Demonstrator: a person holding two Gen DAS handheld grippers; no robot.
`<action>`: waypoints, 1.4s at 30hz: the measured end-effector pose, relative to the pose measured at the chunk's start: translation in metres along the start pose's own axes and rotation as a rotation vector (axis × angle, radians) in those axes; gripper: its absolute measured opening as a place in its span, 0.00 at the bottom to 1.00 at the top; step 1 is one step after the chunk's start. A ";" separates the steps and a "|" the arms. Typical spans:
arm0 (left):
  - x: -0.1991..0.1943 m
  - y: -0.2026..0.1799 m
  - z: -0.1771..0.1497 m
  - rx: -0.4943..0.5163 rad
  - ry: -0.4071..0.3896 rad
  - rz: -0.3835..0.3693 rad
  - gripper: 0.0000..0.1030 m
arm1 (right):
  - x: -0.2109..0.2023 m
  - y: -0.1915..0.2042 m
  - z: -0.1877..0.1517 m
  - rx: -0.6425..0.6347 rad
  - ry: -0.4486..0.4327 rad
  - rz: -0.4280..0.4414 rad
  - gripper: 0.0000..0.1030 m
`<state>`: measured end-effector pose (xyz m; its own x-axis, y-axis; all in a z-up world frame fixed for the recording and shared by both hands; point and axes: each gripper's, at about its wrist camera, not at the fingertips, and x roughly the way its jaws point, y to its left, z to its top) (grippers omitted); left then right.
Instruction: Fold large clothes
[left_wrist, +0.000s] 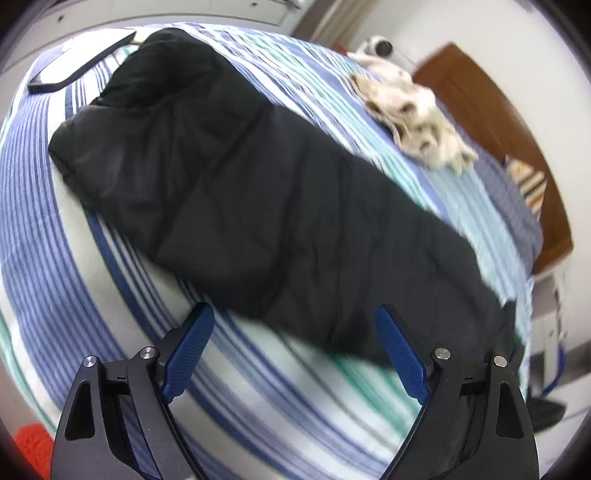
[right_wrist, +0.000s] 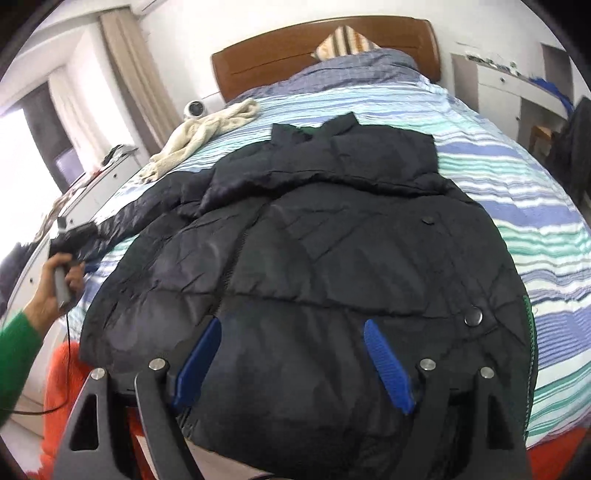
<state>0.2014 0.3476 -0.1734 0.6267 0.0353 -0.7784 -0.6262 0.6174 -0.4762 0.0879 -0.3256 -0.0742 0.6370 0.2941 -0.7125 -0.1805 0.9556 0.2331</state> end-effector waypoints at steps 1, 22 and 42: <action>0.001 0.001 0.003 -0.014 -0.007 -0.005 0.89 | -0.003 0.002 -0.001 -0.009 -0.002 -0.004 0.79; -0.011 -0.077 0.033 0.248 -0.245 0.171 0.06 | -0.002 -0.006 -0.017 0.061 0.015 0.033 0.79; -0.078 -0.382 -0.302 1.643 -0.436 -0.123 0.11 | -0.027 -0.029 -0.022 0.129 -0.070 0.032 0.79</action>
<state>0.2516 -0.1279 -0.0546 0.8773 -0.0467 -0.4777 0.3594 0.7236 0.5892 0.0592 -0.3608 -0.0762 0.6839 0.3178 -0.6567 -0.1066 0.9340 0.3409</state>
